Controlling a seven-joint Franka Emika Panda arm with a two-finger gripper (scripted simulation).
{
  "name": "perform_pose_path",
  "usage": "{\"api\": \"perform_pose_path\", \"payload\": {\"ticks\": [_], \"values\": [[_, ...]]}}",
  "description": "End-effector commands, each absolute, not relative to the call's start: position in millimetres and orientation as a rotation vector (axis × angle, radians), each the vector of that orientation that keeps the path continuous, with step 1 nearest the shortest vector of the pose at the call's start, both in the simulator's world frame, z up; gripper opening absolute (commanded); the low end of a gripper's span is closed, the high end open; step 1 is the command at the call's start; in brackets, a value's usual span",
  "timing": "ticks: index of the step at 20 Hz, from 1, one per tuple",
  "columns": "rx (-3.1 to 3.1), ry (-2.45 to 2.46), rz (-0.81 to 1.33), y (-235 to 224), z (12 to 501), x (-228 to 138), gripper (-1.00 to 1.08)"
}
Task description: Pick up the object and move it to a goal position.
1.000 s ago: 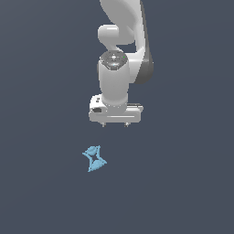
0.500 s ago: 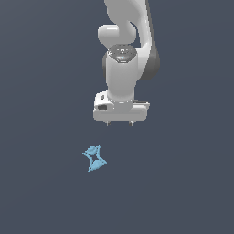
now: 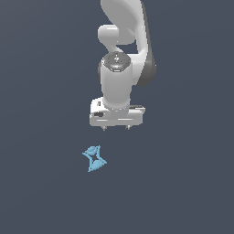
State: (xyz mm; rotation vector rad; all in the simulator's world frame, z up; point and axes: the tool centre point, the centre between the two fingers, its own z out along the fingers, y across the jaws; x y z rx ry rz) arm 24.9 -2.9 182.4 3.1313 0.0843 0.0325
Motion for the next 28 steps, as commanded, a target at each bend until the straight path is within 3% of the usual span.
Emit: {"api": "perform_pose_path", "payload": {"ticks": [1, 15, 28], "values": [[3.129, 0.128, 0.029, -10, 176, 31, 1.0], [3.092, 0.511, 0.008, -75, 110, 77, 1.0], [3.059, 0.713, 0.0, -114, 68, 93, 1.0]]}}
